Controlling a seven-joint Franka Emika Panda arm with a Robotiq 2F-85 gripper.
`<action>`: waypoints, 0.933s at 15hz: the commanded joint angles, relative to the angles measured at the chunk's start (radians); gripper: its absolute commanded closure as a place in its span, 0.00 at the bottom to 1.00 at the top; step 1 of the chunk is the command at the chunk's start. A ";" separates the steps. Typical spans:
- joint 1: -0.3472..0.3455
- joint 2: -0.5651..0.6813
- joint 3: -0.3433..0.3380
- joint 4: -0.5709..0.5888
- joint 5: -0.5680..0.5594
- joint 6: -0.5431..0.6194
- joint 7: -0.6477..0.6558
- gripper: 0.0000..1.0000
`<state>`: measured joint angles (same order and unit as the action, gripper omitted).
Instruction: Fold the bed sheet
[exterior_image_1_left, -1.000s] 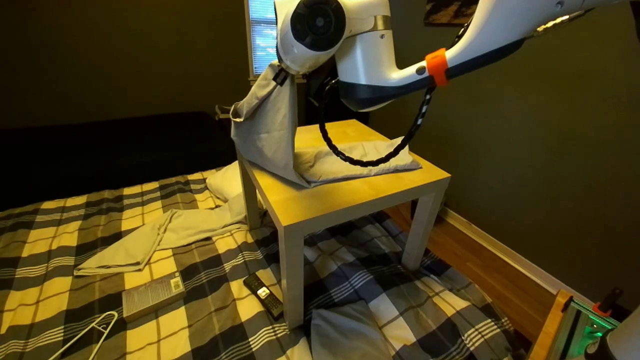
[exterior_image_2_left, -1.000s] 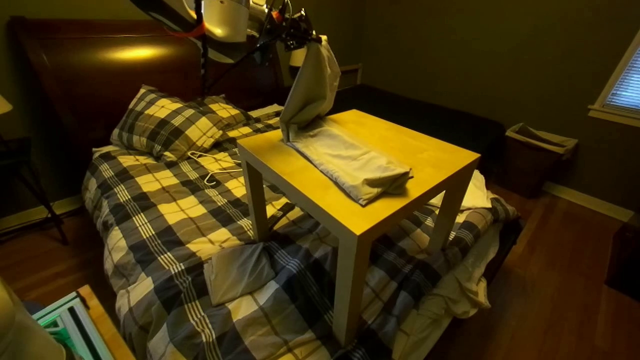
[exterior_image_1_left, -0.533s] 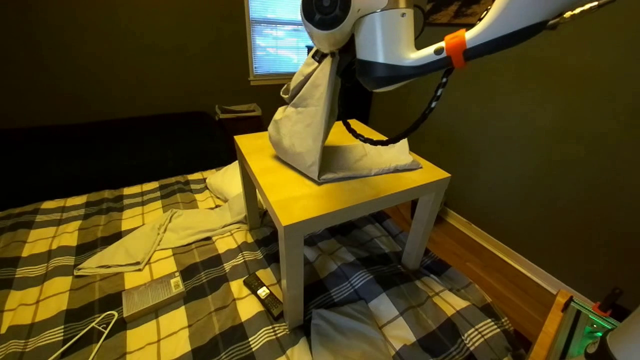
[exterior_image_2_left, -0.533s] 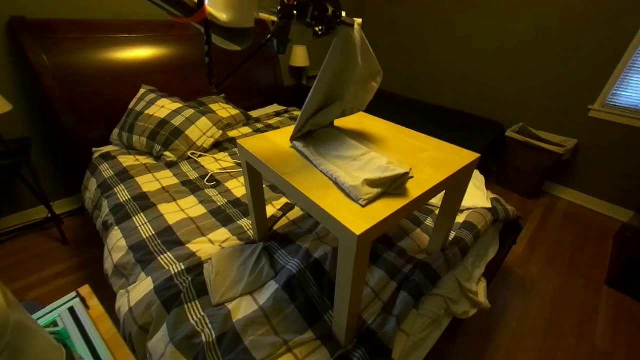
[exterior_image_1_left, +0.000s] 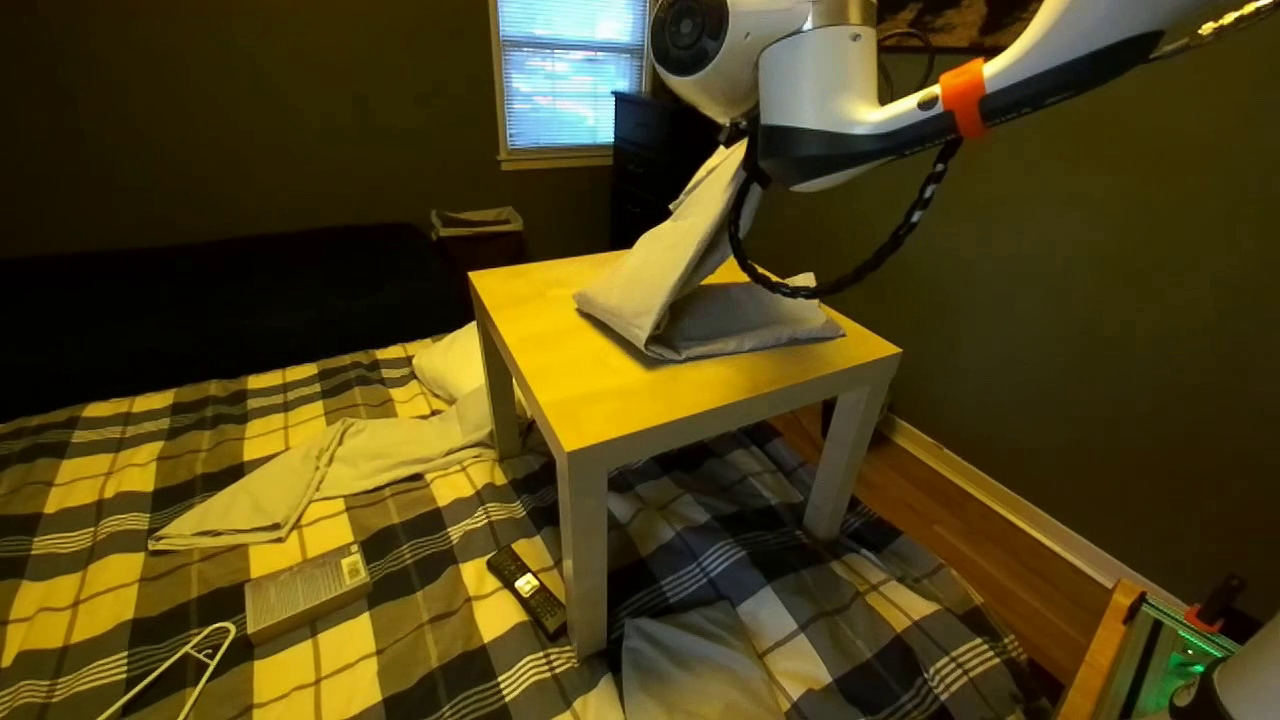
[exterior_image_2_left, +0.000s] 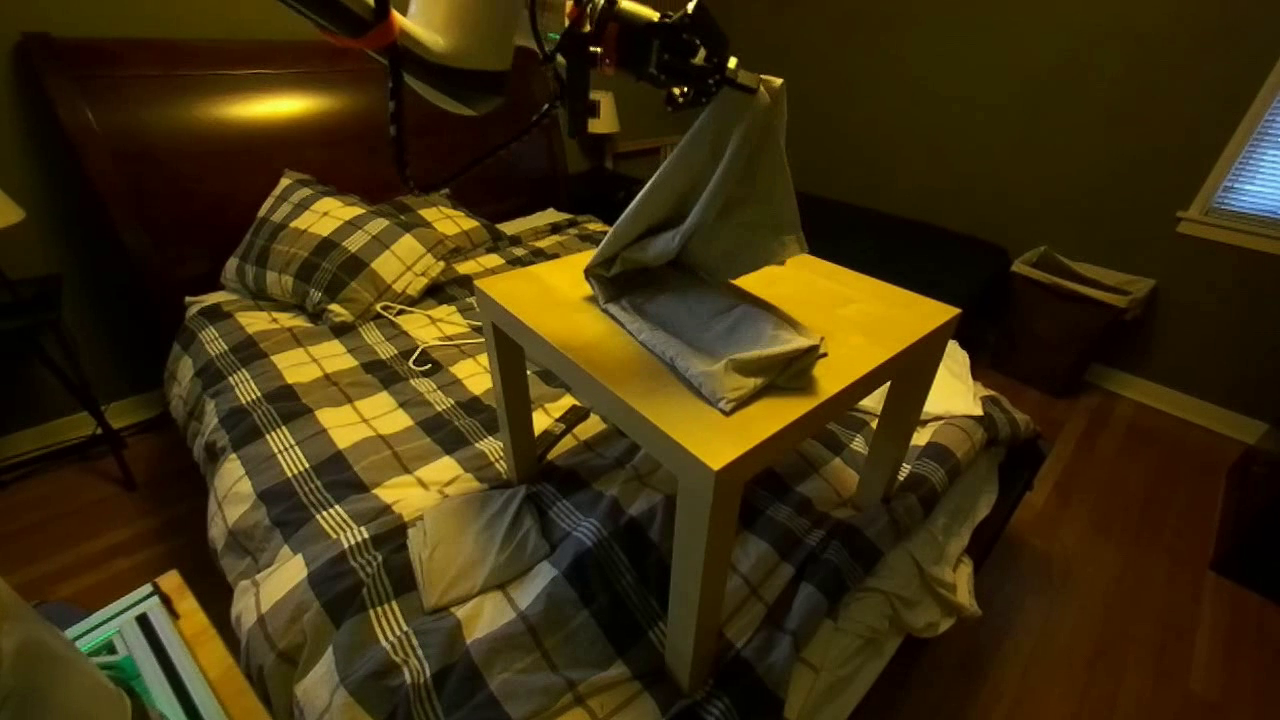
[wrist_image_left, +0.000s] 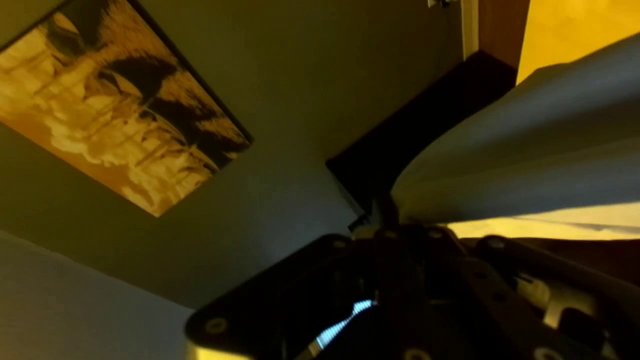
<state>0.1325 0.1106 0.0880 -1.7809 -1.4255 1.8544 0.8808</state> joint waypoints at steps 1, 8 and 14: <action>-0.031 -0.073 -0.012 -0.137 0.061 -0.034 0.053 1.00; -0.122 -0.089 -0.080 -0.373 0.140 0.176 0.141 1.00; -0.204 -0.047 -0.149 -0.470 0.260 0.482 0.079 1.00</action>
<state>-0.0401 0.0605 -0.0399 -2.2125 -1.2434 2.2158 0.9975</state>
